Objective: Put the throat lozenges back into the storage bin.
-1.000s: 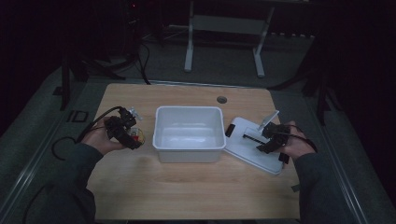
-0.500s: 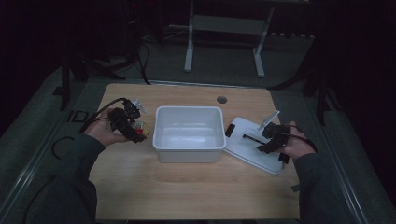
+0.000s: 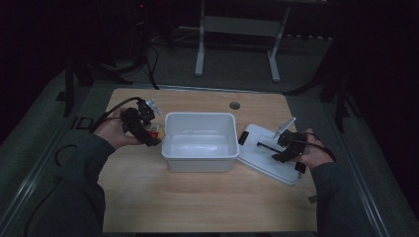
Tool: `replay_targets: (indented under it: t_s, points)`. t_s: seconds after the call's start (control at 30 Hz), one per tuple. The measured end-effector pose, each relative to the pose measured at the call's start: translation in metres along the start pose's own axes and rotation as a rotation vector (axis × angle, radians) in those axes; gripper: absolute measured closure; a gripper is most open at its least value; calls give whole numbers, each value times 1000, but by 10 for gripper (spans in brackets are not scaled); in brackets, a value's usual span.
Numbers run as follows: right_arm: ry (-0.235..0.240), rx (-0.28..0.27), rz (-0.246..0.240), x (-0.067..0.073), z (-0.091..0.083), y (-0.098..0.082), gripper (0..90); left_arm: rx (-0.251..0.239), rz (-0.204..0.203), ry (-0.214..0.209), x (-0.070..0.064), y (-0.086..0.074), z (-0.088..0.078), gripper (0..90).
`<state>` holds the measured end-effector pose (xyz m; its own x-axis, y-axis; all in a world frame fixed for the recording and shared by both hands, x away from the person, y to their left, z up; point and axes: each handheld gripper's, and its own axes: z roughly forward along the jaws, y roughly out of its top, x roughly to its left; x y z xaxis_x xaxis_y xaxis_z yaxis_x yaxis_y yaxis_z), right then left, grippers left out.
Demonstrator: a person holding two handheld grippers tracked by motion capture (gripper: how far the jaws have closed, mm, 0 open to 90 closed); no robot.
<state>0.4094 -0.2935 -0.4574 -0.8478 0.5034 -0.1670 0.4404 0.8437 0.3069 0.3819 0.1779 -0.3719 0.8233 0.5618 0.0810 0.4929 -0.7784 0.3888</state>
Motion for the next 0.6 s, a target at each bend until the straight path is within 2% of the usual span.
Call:
replay_targets:
  t_s: [0.17,0.4,0.6]
  points:
    - [-1,2,1,0,0,-1,374,-4,28,-17,-2,8,1,217]
    - [-4,0,-2,-1,-2,-1,374,8,77,-23,-7,21,2,216]
    - [-3,-1,-1,-2,-1,-2,375,13,102,-25,-10,30,4,217]
